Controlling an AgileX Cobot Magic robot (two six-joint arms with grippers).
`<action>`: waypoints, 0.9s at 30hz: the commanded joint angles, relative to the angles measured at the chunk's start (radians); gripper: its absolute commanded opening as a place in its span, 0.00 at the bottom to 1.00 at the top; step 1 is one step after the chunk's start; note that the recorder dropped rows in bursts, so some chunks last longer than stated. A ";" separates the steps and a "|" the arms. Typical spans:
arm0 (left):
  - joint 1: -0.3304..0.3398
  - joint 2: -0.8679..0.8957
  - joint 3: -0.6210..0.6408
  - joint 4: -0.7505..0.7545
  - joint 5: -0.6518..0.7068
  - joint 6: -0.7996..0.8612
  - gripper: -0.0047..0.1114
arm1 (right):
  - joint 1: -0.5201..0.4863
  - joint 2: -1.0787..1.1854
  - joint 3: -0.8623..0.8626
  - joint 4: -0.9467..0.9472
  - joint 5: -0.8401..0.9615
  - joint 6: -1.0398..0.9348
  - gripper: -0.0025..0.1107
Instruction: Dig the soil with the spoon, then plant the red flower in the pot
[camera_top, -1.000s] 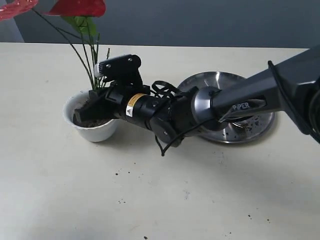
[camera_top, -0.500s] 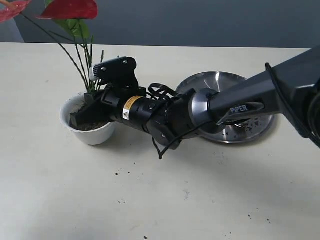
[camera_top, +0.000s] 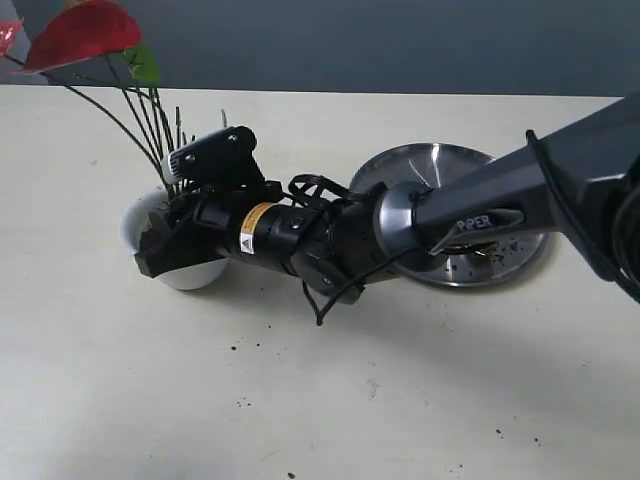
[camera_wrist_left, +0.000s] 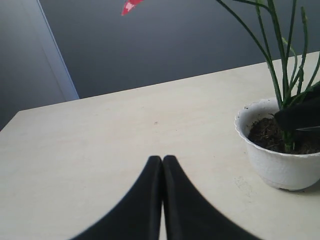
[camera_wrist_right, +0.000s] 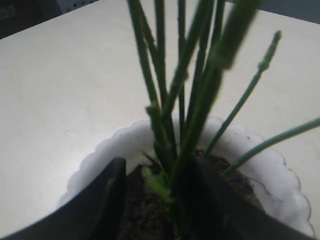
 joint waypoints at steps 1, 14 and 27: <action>-0.002 -0.004 0.002 -0.004 -0.006 -0.005 0.04 | 0.002 -0.015 0.011 -0.015 0.066 0.006 0.38; -0.002 -0.004 0.002 -0.004 -0.006 -0.005 0.04 | 0.002 -0.098 0.011 0.009 0.170 -0.020 0.47; -0.002 -0.004 0.002 -0.004 -0.006 -0.005 0.04 | -0.028 -0.372 0.015 -0.003 0.510 -0.135 0.28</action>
